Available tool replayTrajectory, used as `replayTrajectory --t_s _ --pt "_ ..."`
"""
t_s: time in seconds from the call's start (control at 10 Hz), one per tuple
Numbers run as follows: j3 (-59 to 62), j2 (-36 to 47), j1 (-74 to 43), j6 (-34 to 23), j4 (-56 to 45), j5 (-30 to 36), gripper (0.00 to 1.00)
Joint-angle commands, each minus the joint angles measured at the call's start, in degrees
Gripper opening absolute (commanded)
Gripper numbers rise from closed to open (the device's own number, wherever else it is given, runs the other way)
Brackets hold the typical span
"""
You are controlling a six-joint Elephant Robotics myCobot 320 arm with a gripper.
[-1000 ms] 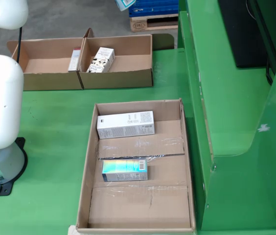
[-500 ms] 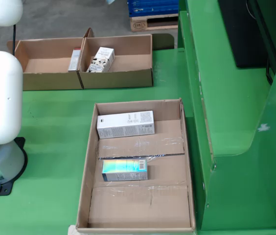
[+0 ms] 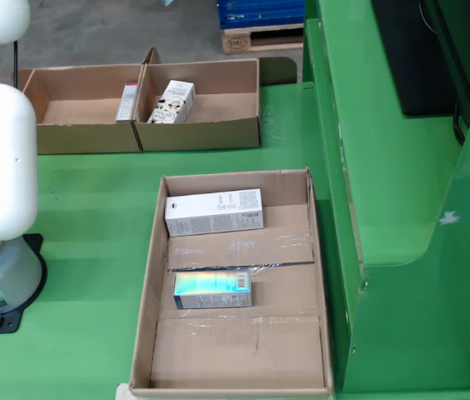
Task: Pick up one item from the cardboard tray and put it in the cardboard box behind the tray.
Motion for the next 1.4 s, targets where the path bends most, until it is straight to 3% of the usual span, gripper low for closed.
replayTrajectory --t_s 0.0,1.3 --pt "1.4 2.0 0.3 0.0 0.7 -0.6 0.0" --pt "1.4 3.4 2.6 2.1 0.7 -0.6 0.0"
